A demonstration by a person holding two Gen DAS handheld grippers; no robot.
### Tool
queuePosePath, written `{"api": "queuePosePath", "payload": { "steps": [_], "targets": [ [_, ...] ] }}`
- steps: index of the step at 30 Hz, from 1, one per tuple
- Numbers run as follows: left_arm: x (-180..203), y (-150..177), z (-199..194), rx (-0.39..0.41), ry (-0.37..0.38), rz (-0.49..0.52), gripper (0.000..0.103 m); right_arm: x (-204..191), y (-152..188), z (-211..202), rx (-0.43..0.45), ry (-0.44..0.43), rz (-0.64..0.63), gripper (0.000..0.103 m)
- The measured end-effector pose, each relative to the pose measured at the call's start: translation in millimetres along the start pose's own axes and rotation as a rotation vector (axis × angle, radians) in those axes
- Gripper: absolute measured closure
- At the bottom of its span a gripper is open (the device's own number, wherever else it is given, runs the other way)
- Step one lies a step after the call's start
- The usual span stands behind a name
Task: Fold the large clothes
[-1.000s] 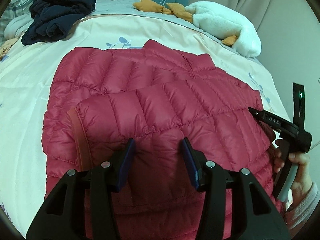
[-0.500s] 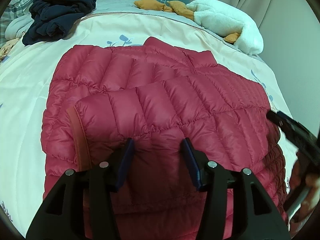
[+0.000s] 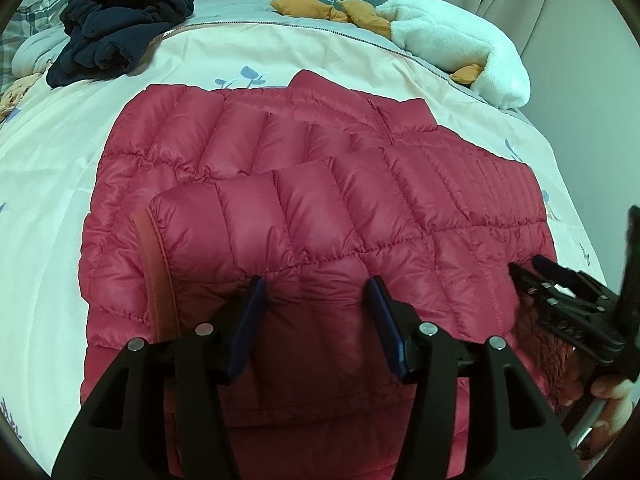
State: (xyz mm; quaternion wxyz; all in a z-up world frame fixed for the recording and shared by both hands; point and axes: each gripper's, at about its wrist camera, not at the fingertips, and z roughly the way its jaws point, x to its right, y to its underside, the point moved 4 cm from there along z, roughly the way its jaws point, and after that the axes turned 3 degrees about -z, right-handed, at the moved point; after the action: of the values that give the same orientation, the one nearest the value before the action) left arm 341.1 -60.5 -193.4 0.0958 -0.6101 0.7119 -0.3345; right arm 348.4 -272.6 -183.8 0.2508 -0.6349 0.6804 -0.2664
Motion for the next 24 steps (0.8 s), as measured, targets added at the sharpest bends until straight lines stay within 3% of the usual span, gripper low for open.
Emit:
{"api": "queuePosePath", "payload": {
  "steps": [3,6,10,12,17,19,21,24],
  "targets": [
    [0.4,-0.3,0.4,-0.002,0.000,0.001,0.048,-19.0,-3.5,-16.7,0.051,-0.073,-0.022,0.033],
    [0.2,-0.5,0.5,-0.002,0.001,-0.005,0.048,-44.9,-2.5,-15.5,0.040,-0.118,-0.079,0.033],
    [0.2,-1.1,0.9,-0.002,-0.001,-0.003,0.047,-71.0,10.3,13.6,-0.055,-0.057,-0.182,0.032],
    [0.0,-0.6,1.4,-0.005,-0.002,-0.002,0.047,-75.2,13.8,20.1,-0.061,-0.034,-0.199,0.031],
    [1.0,1.0,2.1,-0.008,-0.008,0.009,0.047,-68.0,9.9,8.5,-0.066,-0.093,-0.156,0.032],
    [1.1,0.9,2.3,-0.009,-0.005,0.006,0.047,-59.1,6.3,-3.6,-0.028,-0.119,-0.132,0.032],
    [1.2,1.1,2.2,-0.009,-0.005,0.005,0.046,-45.4,2.5,-13.7,0.014,-0.107,-0.107,0.032],
    [1.3,1.3,2.2,-0.007,-0.004,0.003,0.046,-12.7,0.8,-12.2,0.003,-0.076,-0.012,0.032]
  ]
}}
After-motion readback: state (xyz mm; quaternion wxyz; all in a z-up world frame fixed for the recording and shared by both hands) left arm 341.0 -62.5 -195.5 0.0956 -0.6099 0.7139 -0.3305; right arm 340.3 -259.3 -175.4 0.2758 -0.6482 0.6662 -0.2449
